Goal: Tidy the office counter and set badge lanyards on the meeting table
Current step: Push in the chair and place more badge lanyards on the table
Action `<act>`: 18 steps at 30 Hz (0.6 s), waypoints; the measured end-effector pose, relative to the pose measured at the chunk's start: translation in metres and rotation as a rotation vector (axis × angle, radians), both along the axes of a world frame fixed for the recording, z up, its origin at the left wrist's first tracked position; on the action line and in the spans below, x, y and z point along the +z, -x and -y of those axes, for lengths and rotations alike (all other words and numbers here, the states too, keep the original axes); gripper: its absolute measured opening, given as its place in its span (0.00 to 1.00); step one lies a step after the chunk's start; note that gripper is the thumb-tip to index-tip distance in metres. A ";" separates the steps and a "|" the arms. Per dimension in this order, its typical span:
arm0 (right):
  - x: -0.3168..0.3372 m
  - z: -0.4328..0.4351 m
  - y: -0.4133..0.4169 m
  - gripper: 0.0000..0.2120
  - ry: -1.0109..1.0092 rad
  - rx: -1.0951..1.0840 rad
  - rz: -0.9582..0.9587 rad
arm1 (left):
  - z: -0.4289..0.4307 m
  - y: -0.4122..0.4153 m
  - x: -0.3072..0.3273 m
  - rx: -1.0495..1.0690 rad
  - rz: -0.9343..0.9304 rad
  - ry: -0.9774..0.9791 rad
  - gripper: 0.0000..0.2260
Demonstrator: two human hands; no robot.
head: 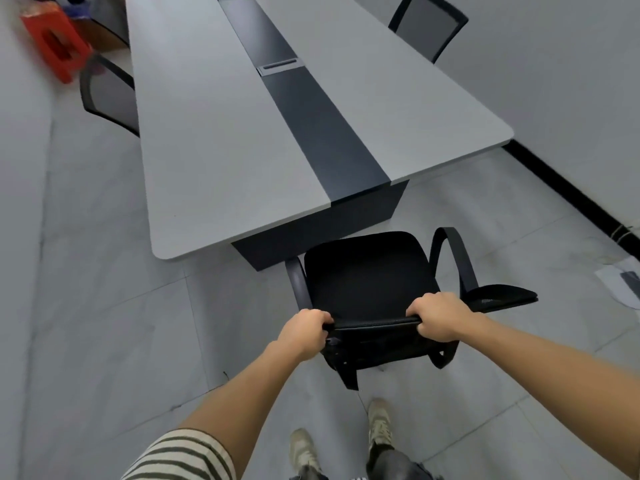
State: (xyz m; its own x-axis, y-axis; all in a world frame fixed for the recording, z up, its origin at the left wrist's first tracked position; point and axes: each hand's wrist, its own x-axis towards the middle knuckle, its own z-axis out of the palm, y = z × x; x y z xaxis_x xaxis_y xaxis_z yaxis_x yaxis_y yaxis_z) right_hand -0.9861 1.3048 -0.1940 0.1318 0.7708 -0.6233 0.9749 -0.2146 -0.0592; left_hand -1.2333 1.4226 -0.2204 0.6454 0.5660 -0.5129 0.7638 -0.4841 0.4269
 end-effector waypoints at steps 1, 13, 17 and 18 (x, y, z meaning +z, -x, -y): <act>-0.001 -0.008 -0.009 0.09 -0.007 0.008 0.010 | -0.002 -0.006 0.000 0.012 0.012 0.000 0.16; 0.007 -0.087 -0.110 0.14 -0.011 0.145 0.067 | -0.021 -0.085 0.019 0.150 0.041 0.063 0.24; 0.013 -0.104 -0.120 0.16 0.056 0.073 0.009 | -0.030 -0.093 0.026 0.150 0.029 0.087 0.24; 0.016 -0.108 -0.118 0.17 0.085 0.050 -0.023 | -0.032 -0.091 0.028 0.147 0.021 0.094 0.23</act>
